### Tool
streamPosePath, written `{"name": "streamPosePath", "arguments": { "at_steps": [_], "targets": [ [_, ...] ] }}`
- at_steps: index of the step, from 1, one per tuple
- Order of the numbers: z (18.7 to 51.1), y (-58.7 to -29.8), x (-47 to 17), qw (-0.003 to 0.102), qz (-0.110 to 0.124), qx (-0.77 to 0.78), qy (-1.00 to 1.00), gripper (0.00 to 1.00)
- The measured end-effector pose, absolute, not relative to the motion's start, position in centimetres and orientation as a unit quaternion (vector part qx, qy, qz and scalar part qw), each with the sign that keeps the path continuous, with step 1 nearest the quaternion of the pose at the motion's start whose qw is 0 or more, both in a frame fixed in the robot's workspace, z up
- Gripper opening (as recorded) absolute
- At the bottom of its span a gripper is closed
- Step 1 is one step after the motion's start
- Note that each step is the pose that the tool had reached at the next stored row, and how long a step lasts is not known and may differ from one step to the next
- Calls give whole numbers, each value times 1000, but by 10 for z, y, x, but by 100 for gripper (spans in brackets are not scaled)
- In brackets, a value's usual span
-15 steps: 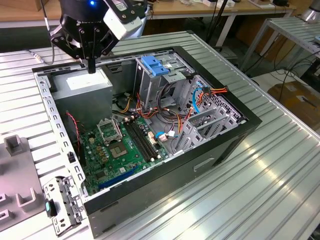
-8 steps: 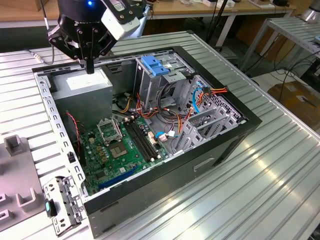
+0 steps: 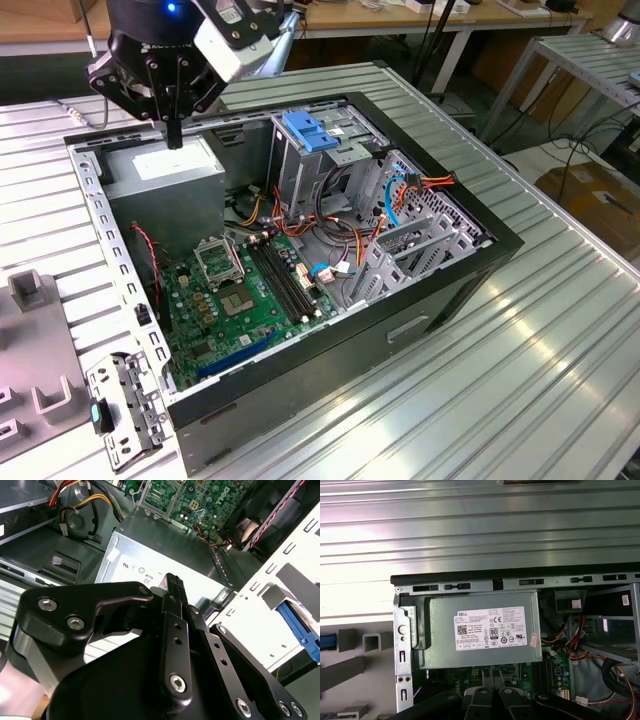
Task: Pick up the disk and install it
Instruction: 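Reach for the disk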
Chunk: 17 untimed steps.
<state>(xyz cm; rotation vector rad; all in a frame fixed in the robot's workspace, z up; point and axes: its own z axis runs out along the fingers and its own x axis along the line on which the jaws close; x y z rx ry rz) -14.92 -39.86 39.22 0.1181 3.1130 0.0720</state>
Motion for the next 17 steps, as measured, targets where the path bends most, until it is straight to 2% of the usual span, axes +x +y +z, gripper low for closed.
{"name": "streamPosePath", "arguments": {
  "at_steps": [17],
  "targets": [
    [391, -399, -166, 13, 25, 38, 999, 11]
  ]
}}
